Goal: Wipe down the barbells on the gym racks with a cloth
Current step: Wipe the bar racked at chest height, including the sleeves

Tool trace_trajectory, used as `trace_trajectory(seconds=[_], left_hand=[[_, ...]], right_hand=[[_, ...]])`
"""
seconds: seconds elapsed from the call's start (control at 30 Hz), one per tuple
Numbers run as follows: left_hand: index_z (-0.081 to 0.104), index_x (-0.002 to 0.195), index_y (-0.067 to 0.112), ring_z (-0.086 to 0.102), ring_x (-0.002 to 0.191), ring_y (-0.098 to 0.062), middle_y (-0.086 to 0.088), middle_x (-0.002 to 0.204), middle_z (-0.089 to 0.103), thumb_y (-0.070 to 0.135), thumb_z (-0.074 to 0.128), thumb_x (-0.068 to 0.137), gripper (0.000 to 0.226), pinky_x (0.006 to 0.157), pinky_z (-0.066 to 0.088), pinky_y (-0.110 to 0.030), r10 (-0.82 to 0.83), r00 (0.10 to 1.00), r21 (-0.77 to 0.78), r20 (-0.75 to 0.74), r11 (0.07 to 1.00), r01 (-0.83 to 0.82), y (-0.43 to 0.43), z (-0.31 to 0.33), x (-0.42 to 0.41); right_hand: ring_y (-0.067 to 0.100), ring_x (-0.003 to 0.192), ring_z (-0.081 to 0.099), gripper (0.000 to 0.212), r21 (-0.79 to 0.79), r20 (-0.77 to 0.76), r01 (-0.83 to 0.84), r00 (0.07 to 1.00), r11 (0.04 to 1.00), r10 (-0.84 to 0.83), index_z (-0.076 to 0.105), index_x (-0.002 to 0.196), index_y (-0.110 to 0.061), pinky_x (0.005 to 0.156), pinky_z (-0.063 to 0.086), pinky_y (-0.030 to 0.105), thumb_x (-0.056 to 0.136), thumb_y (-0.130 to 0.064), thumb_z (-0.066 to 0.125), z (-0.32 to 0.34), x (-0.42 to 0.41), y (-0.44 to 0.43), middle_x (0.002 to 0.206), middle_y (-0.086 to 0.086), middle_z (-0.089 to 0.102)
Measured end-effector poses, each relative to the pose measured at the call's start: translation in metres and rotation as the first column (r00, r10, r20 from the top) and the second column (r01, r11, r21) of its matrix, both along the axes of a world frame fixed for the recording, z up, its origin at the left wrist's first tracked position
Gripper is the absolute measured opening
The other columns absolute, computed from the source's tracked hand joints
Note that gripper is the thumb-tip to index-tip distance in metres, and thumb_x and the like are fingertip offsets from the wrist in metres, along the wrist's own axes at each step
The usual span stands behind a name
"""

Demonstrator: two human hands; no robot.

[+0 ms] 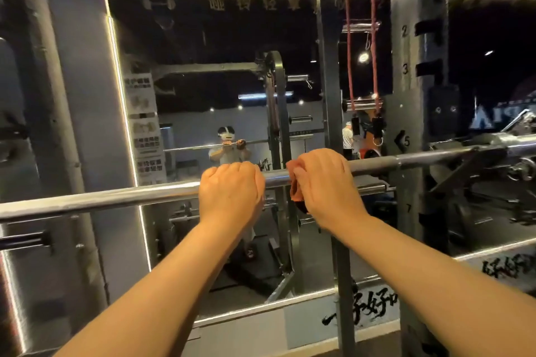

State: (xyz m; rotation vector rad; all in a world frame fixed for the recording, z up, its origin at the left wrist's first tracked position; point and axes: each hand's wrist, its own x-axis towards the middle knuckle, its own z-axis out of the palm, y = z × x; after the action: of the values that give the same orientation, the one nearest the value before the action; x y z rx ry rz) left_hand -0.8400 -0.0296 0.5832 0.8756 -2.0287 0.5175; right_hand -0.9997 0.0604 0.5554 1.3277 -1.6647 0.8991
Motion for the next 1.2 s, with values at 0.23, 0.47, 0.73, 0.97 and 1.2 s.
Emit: trace_trajectory(seconds=[0.23, 0.47, 0.73, 0.97, 1.2], left_hand=[[0.046, 0.077, 0.025, 0.048, 0.068, -0.013, 0.012, 0.066, 0.038, 0.033, 0.027, 0.106, 0.035, 0.078, 0.033, -0.031, 0.015, 1.000, -0.029, -0.009, 0.999, -0.015, -0.004, -0.002, -0.003], [0.050, 0.079, 0.026, 0.050, 0.067, -0.013, 0.009, 0.073, 0.053, 0.032, 0.029, 0.106, 0.034, 0.075, 0.035, -0.031, 0.047, 0.999, -0.044, 0.004, 0.998, -0.046, -0.006, -0.004, -0.003], [0.046, 0.080, 0.026, 0.047, 0.070, -0.014, 0.009, 0.076, 0.049, 0.033, 0.029, 0.106, 0.031, 0.075, 0.031, -0.030, 0.048, 0.999, -0.056, -0.010, 0.997, -0.048, -0.007, -0.004, -0.004], [0.048, 0.081, 0.026, 0.049, 0.071, -0.013, 0.009, 0.077, 0.053, 0.033, 0.027, 0.106, 0.034, 0.076, 0.031, -0.030, 0.035, 0.999, -0.047, -0.016, 0.998, -0.036, -0.008, -0.004, -0.004], [0.046, 0.082, 0.026, 0.051, 0.074, -0.013, 0.009, 0.080, 0.054, 0.036, 0.027, 0.106, 0.033, 0.085, 0.040, -0.032, 0.022, 0.999, -0.025, -0.039, 0.999, -0.023, -0.009, -0.005, -0.006]], right_hand=[[0.021, 0.083, 0.050, 0.027, 0.217, -0.179, 0.175, 0.974, 0.960, -0.137, 0.053, 0.107, -0.019, 0.075, 0.051, 0.040, 0.108, -0.039, 0.036, 0.026, 0.000, 0.001, 0.093, 0.000, 0.049], [0.015, 0.071, 0.044, 0.026, 0.211, -0.102, 0.232, 0.971, 0.950, -0.215, 0.047, 0.091, -0.025, 0.078, 0.048, 0.039, 0.109, -0.038, 0.033, 0.028, 0.007, -0.015, 0.078, -0.009, 0.046], [0.024, 0.096, 0.051, 0.029, 0.076, -0.145, 0.159, 0.978, 0.984, -0.147, 0.056, 0.102, -0.022, 0.089, 0.044, 0.042, 0.109, -0.039, 0.033, 0.008, 0.010, -0.003, 0.098, -0.003, 0.055], [0.021, 0.076, 0.052, 0.038, 0.234, 0.030, 0.200, 0.977, 0.951, -0.213, 0.049, 0.084, -0.020, 0.072, 0.044, 0.037, 0.108, -0.036, 0.024, 0.036, 0.006, -0.013, 0.074, -0.006, 0.047], [0.023, 0.093, 0.046, 0.039, 0.045, -0.057, 0.167, 0.985, 0.985, -0.164, 0.055, 0.103, -0.017, 0.091, 0.041, 0.041, 0.106, -0.046, 0.029, 0.003, 0.017, -0.014, 0.099, 0.001, 0.055]])
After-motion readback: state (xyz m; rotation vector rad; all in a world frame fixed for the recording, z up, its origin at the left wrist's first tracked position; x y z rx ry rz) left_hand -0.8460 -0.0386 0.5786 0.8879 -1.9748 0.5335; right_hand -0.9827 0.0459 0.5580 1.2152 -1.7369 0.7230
